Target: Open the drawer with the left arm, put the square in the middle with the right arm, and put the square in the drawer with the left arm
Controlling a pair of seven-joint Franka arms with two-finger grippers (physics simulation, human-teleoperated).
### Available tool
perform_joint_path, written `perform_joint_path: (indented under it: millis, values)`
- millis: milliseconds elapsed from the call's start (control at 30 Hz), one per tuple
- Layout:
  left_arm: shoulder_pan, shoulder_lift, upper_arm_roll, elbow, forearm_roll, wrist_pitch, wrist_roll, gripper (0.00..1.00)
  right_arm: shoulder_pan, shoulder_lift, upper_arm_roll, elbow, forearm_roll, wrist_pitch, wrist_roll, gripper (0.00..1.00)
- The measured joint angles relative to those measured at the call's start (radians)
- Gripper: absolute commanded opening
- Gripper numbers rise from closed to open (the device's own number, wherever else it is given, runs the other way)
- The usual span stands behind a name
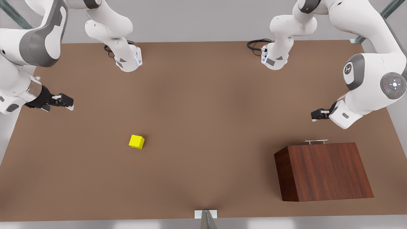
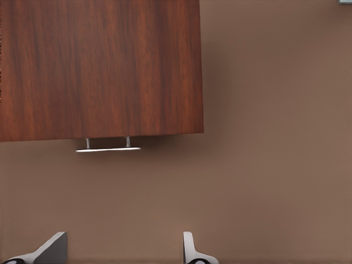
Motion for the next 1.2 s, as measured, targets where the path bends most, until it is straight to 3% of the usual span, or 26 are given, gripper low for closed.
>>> perform_joint_path:
  millis: [100, 300, 367, 467, 667, 900, 1200]
  values:
    - [0.0, -0.022, 0.0, -0.045, -0.001, 0.061, -0.083, 1.0, -0.081, -0.01, 0.131, -0.04, 0.0, 0.038, 0.013, 1.0]
    - [-0.006, -0.248, 0.033, -0.573, -0.005, 0.597, -0.839, 1.0, -0.044, -0.036, 0.184, -0.348, -0.005, 0.314, 0.158, 1.0]
    - [-0.017, -0.295, 0.061, -0.74, -0.009, 0.8, -0.98, 1.0, -0.037, -0.033, 0.26, -0.451, -0.005, 0.435, 0.294, 1.0]
    - [0.014, -0.308, 0.07, -0.832, -0.013, 0.92, -1.093, 1.0, 0.024, -0.026, 0.283, -0.621, -0.005, 0.655, 0.429, 1.0]
    - [0.035, -0.253, 0.106, -0.876, -0.104, 1.042, -1.109, 1.0, 0.041, 0.151, 0.278, -0.616, 0.005, 0.698, 0.678, 1.0]
    - [0.041, -0.178, 0.106, -0.89, -0.22, 1.114, -1.109, 1.0, 0.032, 0.275, 0.272, -0.62, 0.006, 0.893, 0.686, 1.0]
    - [0.079, -0.112, 0.106, -0.888, -0.291, 1.176, -1.109, 1.0, -0.013, 0.361, 0.269, -0.619, -0.003, 0.985, 0.553, 1.0]
